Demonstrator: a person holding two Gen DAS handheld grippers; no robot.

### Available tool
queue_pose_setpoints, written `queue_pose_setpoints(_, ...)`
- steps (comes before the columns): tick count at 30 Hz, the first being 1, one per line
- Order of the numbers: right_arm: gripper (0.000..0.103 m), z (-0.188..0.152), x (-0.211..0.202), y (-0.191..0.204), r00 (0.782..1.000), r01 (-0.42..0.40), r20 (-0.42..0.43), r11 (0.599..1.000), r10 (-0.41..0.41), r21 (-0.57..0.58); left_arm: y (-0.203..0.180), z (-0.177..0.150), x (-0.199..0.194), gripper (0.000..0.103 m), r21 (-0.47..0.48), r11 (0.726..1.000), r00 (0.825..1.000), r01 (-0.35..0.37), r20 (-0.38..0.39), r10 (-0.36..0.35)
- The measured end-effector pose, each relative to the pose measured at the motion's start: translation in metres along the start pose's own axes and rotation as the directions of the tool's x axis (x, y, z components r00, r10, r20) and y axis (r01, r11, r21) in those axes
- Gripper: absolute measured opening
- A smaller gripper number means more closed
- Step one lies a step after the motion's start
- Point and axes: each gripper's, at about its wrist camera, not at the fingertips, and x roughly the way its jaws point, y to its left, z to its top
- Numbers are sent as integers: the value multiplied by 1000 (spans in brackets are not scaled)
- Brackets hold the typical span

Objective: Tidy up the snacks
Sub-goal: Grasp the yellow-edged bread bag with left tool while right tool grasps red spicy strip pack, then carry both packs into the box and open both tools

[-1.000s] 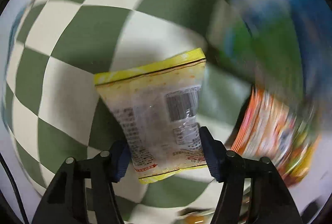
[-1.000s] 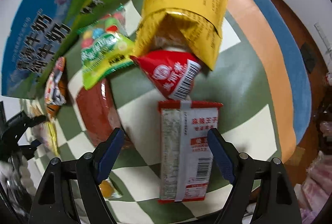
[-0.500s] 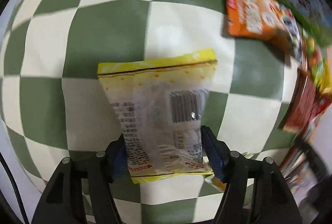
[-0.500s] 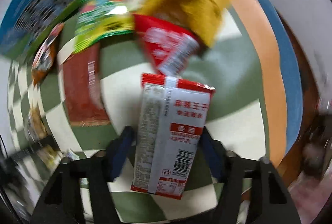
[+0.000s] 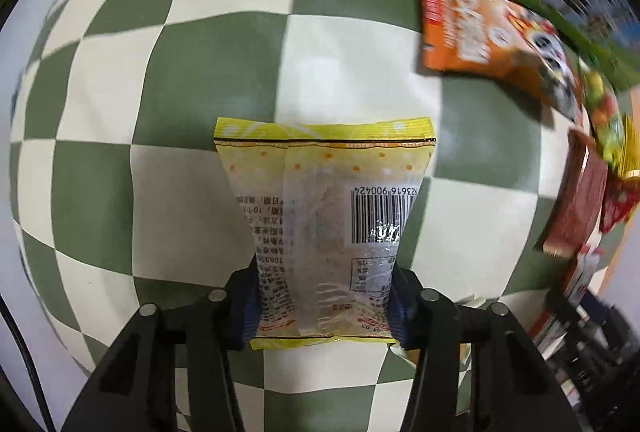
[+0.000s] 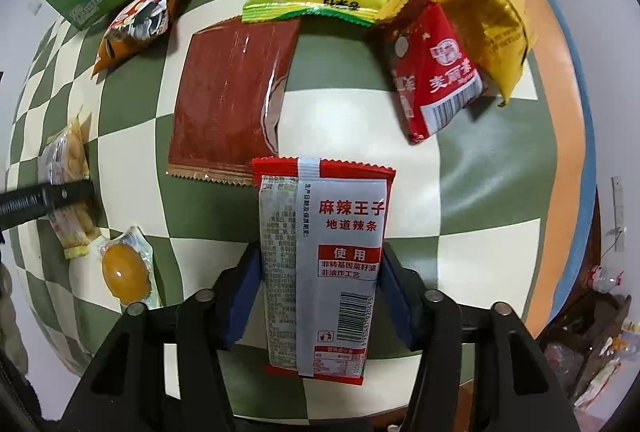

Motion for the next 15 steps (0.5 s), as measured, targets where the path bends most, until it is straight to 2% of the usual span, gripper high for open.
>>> queue_pose_setpoints(4,50,2,-14,-9,999,-33,22,999,33,8,-17,-6,-13,44,37,999,1000,1,24,-2)
queue_pose_setpoints(8,49,2,-37,-9,995,-99,35,995,99,11,-26,-11,-43,44,82,996,997,32,70,-37)
queue_pose_setpoints(11,49,9,-69,-6,985,-160,62,987,160,-7,-42,-13,-76,44,114,990,989,85,108,-97)
queue_pose_setpoints(14,49,23,-114,-10,970,-215,107,976,218,-32,-54,-3,-115,44,132,980,974,148,152,-168)
queue_pose_setpoints(15,49,30,-128,-10,963,-236,126,971,240,-42,-58,3,-133,44,134,975,964,179,173,-201)
